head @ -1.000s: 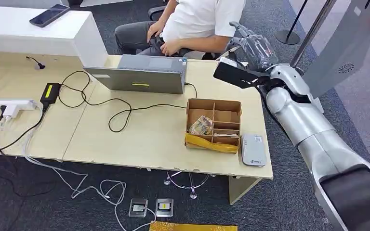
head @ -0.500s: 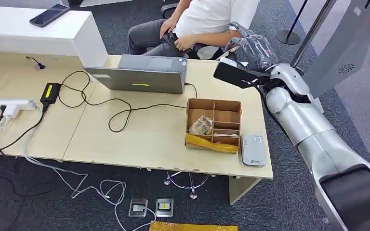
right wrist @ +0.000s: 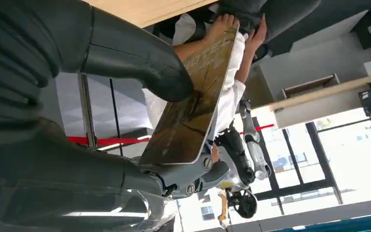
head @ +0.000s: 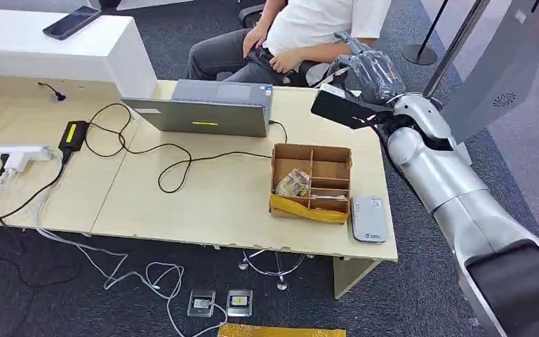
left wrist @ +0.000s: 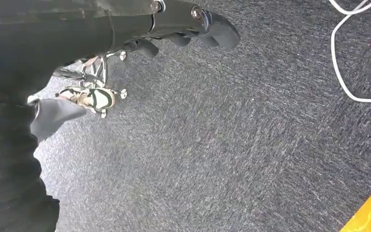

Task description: Pass the card to the sensor for recognition and then transmit it.

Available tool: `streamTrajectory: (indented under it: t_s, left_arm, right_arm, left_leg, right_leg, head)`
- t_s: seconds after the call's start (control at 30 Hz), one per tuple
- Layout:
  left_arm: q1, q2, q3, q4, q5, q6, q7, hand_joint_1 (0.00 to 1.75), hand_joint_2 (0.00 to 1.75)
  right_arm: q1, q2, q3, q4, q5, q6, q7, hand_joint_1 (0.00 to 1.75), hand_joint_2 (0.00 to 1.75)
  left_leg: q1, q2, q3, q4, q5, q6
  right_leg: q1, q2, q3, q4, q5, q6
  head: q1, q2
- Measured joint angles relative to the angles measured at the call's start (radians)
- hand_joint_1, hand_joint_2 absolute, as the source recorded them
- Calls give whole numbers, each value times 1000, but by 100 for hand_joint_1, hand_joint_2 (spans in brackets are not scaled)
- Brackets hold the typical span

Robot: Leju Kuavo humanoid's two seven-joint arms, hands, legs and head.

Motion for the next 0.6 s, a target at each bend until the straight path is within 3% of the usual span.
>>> streamTrajectory:
  t_s: [0.6]
  left_arm:
    - [0, 0, 0, 0, 0, 0, 0, 0, 175]
  right_arm:
    - [0, 0, 0, 0, 0, 0, 0, 175, 175]
  left_leg:
    - [0, 0, 0, 0, 0, 0]
  right_leg:
    - [0, 0, 0, 0, 0, 0]
  head:
    - [0, 0]
